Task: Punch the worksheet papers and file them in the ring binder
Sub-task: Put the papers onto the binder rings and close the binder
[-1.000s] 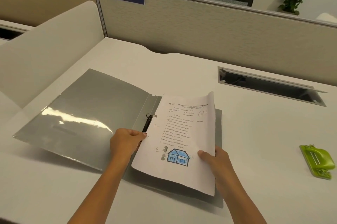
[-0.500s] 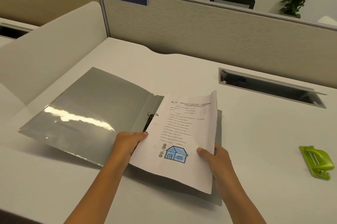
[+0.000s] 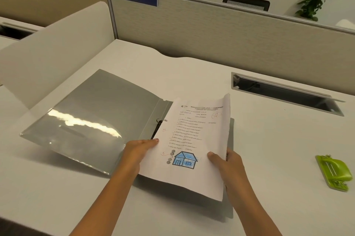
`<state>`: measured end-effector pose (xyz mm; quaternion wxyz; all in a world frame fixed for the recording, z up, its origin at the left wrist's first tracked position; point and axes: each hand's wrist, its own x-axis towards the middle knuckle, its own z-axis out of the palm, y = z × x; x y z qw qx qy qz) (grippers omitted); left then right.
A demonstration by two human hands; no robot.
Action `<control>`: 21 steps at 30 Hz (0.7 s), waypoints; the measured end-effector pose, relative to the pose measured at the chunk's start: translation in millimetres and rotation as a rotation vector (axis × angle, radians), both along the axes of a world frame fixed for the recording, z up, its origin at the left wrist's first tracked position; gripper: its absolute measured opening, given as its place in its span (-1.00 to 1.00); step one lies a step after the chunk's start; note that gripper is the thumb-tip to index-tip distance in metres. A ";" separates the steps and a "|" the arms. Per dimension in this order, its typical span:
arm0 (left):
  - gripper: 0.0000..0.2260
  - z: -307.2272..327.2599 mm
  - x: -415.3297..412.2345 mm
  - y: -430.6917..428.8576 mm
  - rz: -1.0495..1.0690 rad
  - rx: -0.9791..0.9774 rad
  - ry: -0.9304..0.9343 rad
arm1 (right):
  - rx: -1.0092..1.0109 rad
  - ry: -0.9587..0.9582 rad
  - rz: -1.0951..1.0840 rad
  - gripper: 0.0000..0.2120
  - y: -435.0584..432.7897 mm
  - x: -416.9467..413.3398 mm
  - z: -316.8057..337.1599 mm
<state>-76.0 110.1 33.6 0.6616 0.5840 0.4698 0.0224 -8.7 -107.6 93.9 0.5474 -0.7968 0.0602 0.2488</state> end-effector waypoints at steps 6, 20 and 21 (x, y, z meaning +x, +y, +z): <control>-0.78 1.6 0.2 6.8 -0.006 -0.091 0.021 | -0.008 -0.014 0.001 -0.75 3.5 -3.9 1.8; -0.79 -9.9 -8.1 -4.4 -0.030 -0.002 -0.088 | -0.074 -0.003 -0.021 -0.73 -1.4 -6.8 -9.8; -0.81 -9.3 -8.5 -6.1 -0.020 0.037 -0.098 | -0.077 0.004 -0.022 -0.73 -1.7 -7.5 -11.8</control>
